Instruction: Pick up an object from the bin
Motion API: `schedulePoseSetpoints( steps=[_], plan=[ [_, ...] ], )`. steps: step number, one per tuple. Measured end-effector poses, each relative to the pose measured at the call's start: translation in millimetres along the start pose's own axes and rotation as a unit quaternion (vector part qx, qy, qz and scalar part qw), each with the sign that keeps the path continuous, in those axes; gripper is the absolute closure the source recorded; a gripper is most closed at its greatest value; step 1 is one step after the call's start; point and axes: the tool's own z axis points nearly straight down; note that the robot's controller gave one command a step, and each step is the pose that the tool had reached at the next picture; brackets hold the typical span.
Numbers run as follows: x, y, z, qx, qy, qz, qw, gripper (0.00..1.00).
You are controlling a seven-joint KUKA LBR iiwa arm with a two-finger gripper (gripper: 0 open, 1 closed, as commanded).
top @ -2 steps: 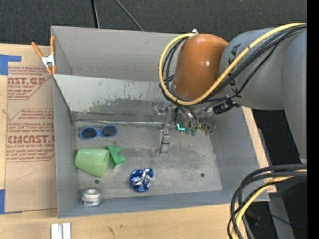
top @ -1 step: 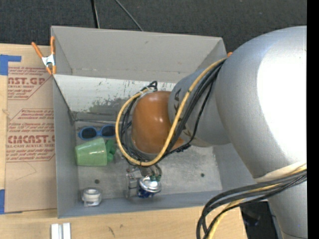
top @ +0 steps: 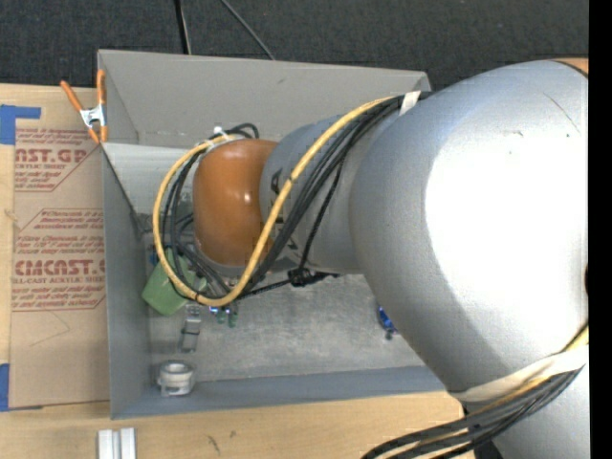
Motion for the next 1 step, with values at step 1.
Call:
schedulePoseSetpoints(
  steps=[1],
  plan=[
    [-2.5,0.6,-6.2,0.002,0.0013,0.107,0.9942,0.00]
  ],
)
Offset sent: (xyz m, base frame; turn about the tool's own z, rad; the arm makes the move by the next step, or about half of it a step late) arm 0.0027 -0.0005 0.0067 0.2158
